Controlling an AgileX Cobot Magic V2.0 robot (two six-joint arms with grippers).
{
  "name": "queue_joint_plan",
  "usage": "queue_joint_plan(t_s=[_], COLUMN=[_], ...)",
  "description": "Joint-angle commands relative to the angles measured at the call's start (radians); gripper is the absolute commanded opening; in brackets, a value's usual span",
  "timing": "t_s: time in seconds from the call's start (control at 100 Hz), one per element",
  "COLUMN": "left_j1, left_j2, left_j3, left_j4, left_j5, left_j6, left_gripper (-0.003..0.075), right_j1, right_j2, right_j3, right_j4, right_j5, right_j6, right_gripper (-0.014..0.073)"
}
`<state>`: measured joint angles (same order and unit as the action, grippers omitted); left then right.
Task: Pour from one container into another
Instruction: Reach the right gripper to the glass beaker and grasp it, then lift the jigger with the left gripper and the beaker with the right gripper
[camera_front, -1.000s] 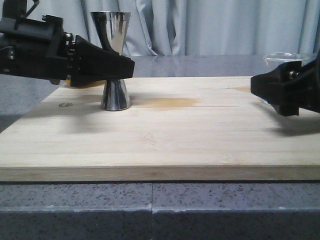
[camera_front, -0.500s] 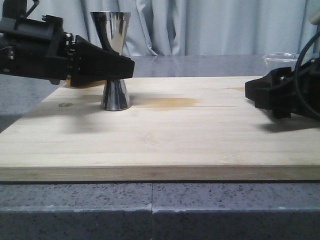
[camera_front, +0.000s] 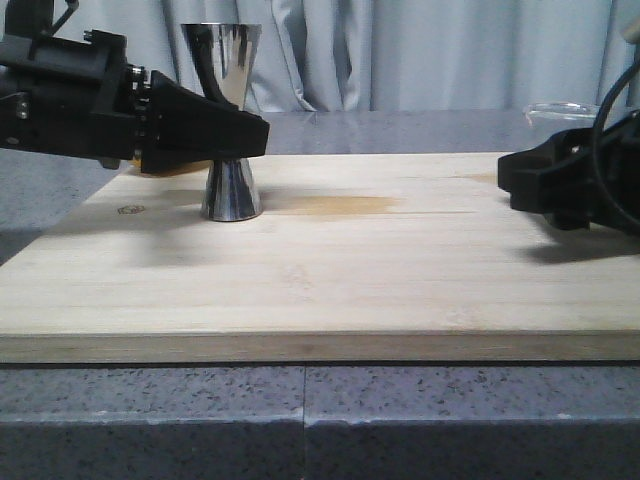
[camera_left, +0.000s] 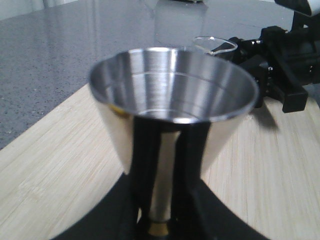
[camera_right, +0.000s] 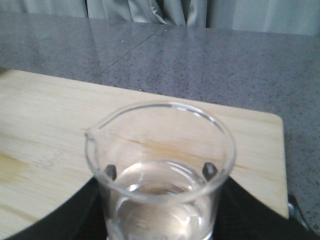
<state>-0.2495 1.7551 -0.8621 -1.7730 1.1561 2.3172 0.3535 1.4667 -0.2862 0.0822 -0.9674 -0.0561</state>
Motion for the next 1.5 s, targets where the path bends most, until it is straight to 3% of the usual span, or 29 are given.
queue_joint_plan(t_s=[0.0,0.5,1.0,1.21,1.49], left_j1=[-0.008,-0.019,-0.171,-0.186,-0.220], left_j2=[-0.036,-0.036,-0.036,-0.036,-0.036], left_j3=[-0.025,-0.042,-0.195,-0.195,-0.233], left_j4=[-0.077,-0.077,-0.077,-0.077,-0.077], left_j5=[0.102,0.112,0.009,-0.012,-0.057], left_j6=[-0.005,-0.015,-0.144,-0.153,-0.178], left_gripper=[0.0059,0.0059,0.0059,0.0059,0.0059], right_j1=[0.002,0.002,0.002,0.002,0.052], right_j2=[-0.056,-0.178,-0.258,-0.258,-0.258], right_j3=[-0.023,-0.145,-0.461,-0.566,-0.624], right_j4=[-0.013,-0.048,-0.270,-0.343,-0.466], right_j5=[-0.089,0.232,0.777,0.878,0.889], right_j6=[-0.003,-0.003,-0.003,-0.003,-0.003], right_gripper=[0.0311,0.0311,0.0311,0.0311,0.0311])
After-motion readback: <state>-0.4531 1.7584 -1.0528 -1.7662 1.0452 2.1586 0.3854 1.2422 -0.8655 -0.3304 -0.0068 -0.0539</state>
